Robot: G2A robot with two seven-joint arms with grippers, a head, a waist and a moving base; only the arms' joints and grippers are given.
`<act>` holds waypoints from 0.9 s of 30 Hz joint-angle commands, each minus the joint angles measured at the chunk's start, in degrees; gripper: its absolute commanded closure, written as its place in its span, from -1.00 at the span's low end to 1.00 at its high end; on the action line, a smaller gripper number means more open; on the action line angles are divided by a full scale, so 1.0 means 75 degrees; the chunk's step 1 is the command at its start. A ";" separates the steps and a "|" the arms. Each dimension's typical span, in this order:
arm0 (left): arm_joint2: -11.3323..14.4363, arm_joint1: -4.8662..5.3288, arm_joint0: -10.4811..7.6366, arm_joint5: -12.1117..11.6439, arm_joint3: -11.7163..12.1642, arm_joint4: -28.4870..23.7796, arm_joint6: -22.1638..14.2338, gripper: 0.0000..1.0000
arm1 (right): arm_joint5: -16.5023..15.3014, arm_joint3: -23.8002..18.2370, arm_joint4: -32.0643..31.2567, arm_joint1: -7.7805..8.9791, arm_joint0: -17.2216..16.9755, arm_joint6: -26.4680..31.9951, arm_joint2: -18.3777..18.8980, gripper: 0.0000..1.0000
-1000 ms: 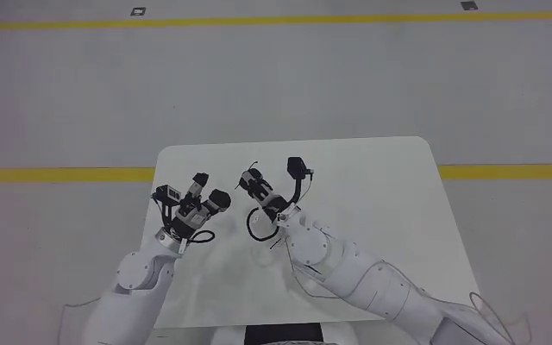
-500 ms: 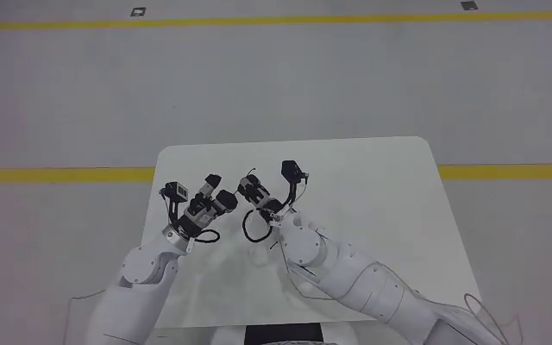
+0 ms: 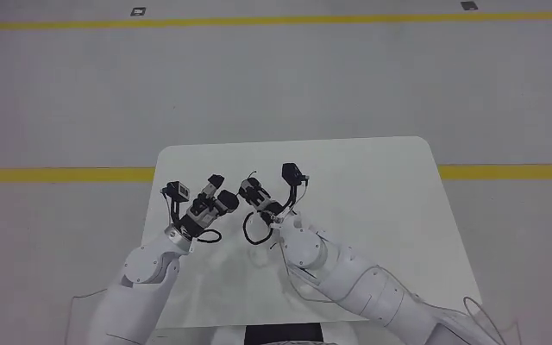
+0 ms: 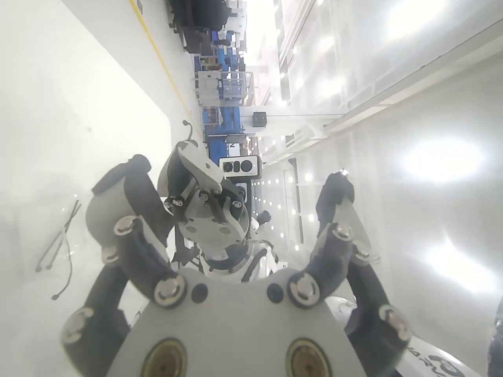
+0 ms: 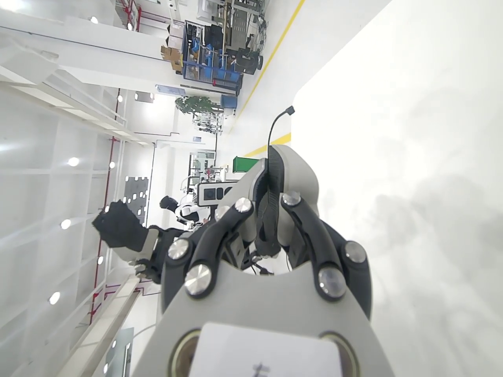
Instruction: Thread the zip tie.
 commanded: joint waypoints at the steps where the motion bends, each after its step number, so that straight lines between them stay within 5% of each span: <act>1: -0.0015 0.0010 0.0013 -0.0027 0.0023 0.0042 -0.0007 -0.76 | 0.0042 -0.0043 -0.0076 -0.0015 -0.0075 0.0016 0.0087 1.00; 3: -0.0030 0.0017 0.0023 -0.0031 0.0060 0.0076 -0.0003 0.04 | 0.0071 -0.0080 -0.0142 -0.0030 -0.0130 0.0044 0.0155 1.00; 6: -0.0028 0.0027 0.0037 -0.0024 0.0097 0.0093 -0.0026 0.36 | 0.0099 -0.0157 -0.0234 -0.0057 -0.0220 0.0076 0.0273 1.00; 27: 0.0206 0.0064 -0.0047 0.0108 0.0322 0.0197 -0.0129 0.96 | 0.0216 -0.0262 -0.0773 -0.0334 -0.0618 0.0321 0.0705 1.00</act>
